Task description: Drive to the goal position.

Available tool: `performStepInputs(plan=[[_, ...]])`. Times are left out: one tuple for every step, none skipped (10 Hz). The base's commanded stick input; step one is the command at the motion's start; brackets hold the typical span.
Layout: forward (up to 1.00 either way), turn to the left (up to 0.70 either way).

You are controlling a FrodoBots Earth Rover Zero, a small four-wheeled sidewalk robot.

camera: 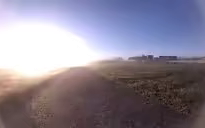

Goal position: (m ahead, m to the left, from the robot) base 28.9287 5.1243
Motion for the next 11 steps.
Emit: performStepInputs(plan=[[0.70,0.35],[0.70,0.35],[0.70,0.35],[0.70,0.35],[0.70,0.00],[0.70,0.00],[0.70,0.00],[0.70,0.00],[0.70,0.00],[0.70,0.00],[0.70,0.00]])
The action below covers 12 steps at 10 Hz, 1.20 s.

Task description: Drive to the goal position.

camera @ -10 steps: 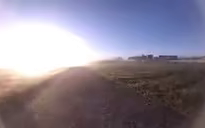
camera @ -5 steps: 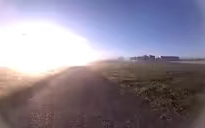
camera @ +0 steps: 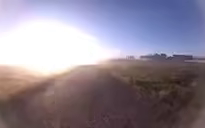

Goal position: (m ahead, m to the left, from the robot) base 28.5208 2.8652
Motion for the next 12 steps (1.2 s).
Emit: performStepInputs(plan=[[0.70,0.00],[0.70,0.00],[0.70,0.00],[0.70,0.00],[0.70,0.00],[0.70,0.00],[0.70,0.00],[0.70,0.16],[0.70,0.33],[0.70,0.35],[0.70,0.35],[0.70,0.35]])
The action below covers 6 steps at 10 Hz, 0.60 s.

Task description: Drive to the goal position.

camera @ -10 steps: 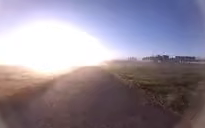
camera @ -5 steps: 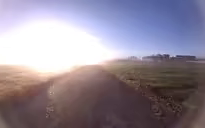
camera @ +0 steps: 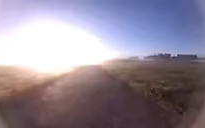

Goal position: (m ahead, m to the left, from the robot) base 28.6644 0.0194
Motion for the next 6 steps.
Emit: performStepInputs(plan=[[0.70,0.35],[0.70,0.30],[0.70,0.16],[0.70,0.02],[0.70,0.00],[0.70,0.00]])
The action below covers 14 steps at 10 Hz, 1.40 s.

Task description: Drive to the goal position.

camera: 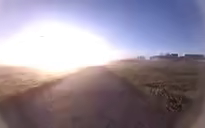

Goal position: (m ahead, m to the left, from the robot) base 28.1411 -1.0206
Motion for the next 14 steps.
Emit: performStepInputs(plan=[[0.70,0.00],[0.70,0.00],[0.70,0.00],[0.70,0.00],[0.70,0.00],[0.70,0.00],[0.70,0.00],[0.70,0.00],[0.70,0.00],[0.70,0.00],[0.70,0.00],[0.70,-0.35],[0.70,-0.35],[0.70,-0.32]])
